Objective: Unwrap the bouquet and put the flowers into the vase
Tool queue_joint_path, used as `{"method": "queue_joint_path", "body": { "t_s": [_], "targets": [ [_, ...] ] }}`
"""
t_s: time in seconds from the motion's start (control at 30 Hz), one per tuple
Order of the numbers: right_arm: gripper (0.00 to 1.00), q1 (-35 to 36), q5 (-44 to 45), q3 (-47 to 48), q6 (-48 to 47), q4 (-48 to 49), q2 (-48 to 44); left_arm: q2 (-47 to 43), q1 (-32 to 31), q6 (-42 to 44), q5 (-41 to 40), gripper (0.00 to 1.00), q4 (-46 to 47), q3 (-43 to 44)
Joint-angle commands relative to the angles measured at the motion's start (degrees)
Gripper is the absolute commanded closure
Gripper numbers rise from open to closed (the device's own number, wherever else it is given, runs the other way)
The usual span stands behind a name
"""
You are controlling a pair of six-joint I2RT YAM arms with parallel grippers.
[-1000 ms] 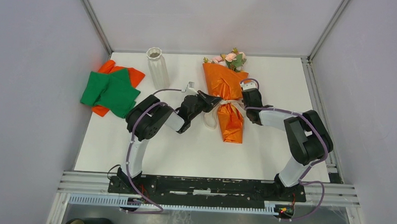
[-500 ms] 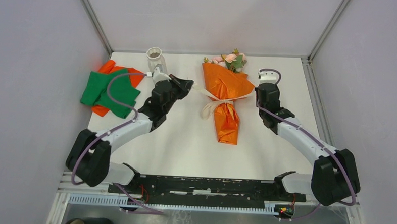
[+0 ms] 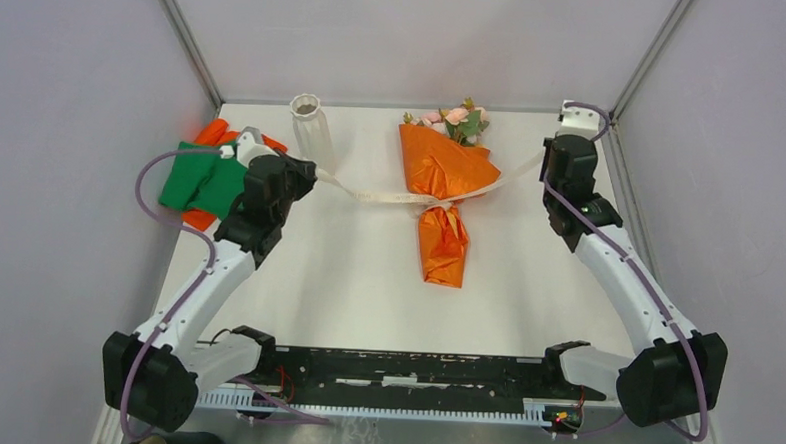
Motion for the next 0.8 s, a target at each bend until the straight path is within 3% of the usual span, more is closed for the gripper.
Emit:
{"method": "queue_joint_path", "body": {
  "t_s": [0.0,0.23,0.53,0.77],
  "targets": [
    [1.00,-3.82,1.76,5.50,-0.94,-3.39,-1.97,-4.37,3.82,4.60,-1.18,0.98,-6.35,2.55],
    [1.00,-7.71,1.44,12.73,-2.21,-6.57,-3.25,-8.11,6.96,5.65,-1.61,0.98,-9.52,3.80],
    [1.00,-13.33,2.97,13.76,-2.84,-7.32,-7.38,-9.42,7.97,5.73,-3.13,0.98,-10.52,4.47],
    [1.00,-20.64,-4.32,18.06,-0.73,-9.78,-7.05,-10.07,8.49,5.74,-3.54,0.98,-11.35,5.03]
  ]
}}
